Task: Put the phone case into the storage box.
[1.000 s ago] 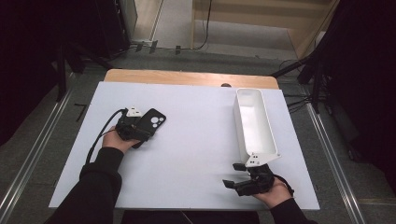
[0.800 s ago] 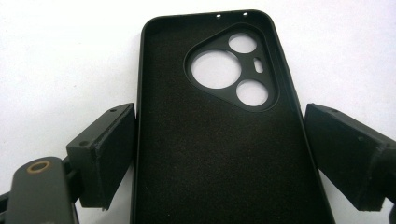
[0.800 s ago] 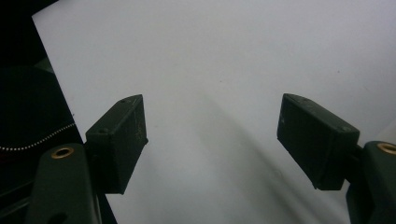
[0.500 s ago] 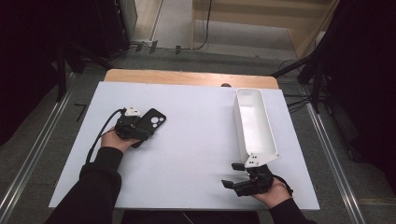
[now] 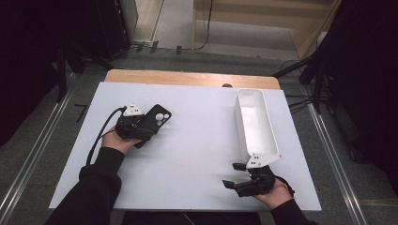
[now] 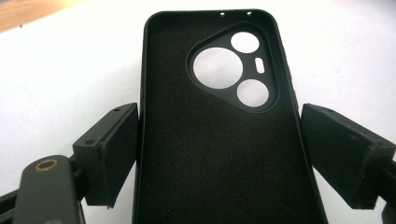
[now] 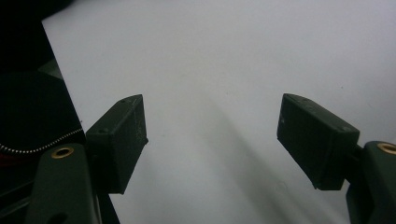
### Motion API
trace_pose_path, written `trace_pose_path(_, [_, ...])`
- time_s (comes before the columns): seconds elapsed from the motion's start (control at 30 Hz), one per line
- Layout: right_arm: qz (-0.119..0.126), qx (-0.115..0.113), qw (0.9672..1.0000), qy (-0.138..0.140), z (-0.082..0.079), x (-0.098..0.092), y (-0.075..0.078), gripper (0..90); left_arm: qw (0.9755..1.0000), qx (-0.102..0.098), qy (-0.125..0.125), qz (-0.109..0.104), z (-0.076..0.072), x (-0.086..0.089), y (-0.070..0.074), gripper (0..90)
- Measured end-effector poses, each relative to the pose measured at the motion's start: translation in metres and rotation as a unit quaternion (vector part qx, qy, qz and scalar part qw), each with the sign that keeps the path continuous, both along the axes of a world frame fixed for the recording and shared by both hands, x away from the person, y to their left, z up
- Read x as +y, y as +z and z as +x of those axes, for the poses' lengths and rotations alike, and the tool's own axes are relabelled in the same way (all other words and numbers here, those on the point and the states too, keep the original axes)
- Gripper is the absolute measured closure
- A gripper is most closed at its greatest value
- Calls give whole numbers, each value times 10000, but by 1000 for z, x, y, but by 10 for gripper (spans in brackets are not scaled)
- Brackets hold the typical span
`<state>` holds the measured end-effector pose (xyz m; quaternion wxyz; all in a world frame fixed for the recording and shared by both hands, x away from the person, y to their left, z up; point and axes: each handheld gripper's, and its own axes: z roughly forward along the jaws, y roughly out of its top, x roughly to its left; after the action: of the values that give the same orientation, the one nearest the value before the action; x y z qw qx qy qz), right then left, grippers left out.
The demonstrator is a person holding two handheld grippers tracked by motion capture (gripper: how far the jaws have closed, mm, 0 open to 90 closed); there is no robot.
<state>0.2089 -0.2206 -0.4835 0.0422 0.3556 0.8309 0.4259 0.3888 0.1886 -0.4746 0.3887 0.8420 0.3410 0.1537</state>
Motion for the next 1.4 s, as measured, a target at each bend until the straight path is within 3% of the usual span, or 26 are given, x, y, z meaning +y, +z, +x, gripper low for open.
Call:
trace_pose_path(0.4, [76,-83,9998,148,-1,6,4,225,9997,-37,-7,-235,-22,-8,19,140])
trace_pose_path(0.63, [139,-90,9997,180,-2,6,6,224,9994,-100,-150,-280,-43,-22,26,140])
trace_pose_path(1.03, [175,-125,9997,110,-4,13,12,221,9990,-44,-289,-346,-68,-41,26,140])
trace_pose_path(1.4, [338,-199,9991,-162,0,17,23,224,9982,-123,-205,-545,-85,-54,25,139])
